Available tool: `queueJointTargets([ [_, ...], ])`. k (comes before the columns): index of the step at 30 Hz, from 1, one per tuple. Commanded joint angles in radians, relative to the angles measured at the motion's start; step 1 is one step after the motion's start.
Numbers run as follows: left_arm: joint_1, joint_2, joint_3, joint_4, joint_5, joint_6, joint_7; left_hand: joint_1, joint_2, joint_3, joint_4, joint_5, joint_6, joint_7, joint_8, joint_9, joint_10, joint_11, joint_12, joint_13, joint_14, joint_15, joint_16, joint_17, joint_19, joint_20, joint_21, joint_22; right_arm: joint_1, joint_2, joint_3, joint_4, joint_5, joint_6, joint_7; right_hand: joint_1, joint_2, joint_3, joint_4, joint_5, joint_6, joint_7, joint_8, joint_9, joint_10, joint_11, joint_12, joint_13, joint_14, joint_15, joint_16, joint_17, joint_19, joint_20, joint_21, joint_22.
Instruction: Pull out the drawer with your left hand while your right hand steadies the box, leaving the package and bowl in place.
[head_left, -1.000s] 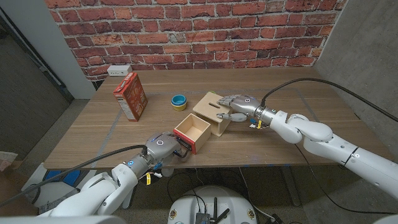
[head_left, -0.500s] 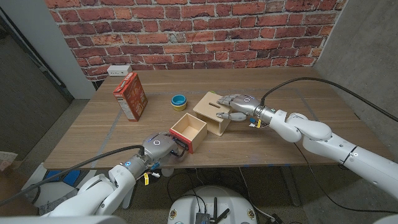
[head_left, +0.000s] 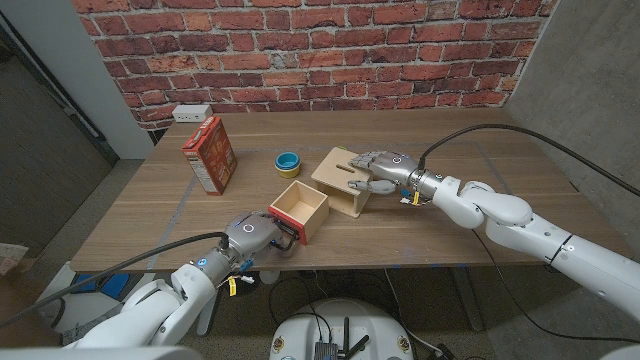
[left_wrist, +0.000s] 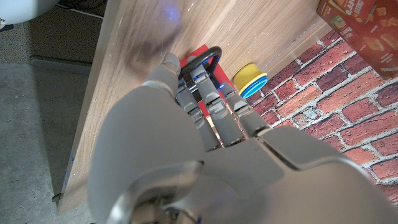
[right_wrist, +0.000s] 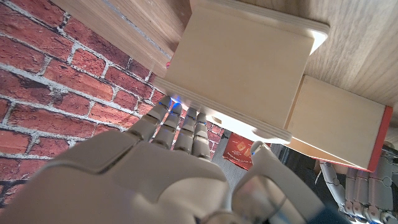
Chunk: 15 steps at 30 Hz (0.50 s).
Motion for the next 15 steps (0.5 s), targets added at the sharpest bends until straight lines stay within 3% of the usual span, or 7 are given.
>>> queueJointTargets([
  [1, 0.008, 0.002, -0.019, 0.008, -0.01, -0.014, 0.006, -0.007, -0.02, -0.008, 0.0, 0.006, -0.023, 0.001, -0.005, 0.004, -0.02, -0.001, -0.004, 0.001, -0.014, -0.077, -0.011, -0.001, 0.0, -0.163, -0.005, 0.0, -0.001, 0.002, -0.001, -0.006, -0.006, -0.009, -0.002, -0.008, 0.035, 0.005, 0.005, 0.006, -0.002, -0.005, -0.003, 0.004, 0.001, -0.008, 0.003, 0.005, -0.003, -0.04, -0.006, 0.001, 0.009, -0.065, 0.002, 0.002],
  [15, 0.015, 0.004, -0.039, 0.008, -0.021, -0.033, -0.003, -0.068, -0.06, 0.0, 0.009, 0.011, -0.067, -0.007, -0.007, 0.0, -0.078, -0.002, -0.004, -0.001, -0.071, -0.072, -0.017, -0.007, -0.012, -0.162, -0.006, -0.001, -0.001, 0.002, 0.001, -0.01, -0.003, -0.003, -0.011, -0.006, 0.035, 0.007, 0.003, 0.007, -0.004, -0.005, -0.004, 0.004, 0.002, -0.01, 0.004, 0.005, -0.004, -0.042, -0.006, 0.001, 0.01, -0.062, 0.003, 0.002],
])
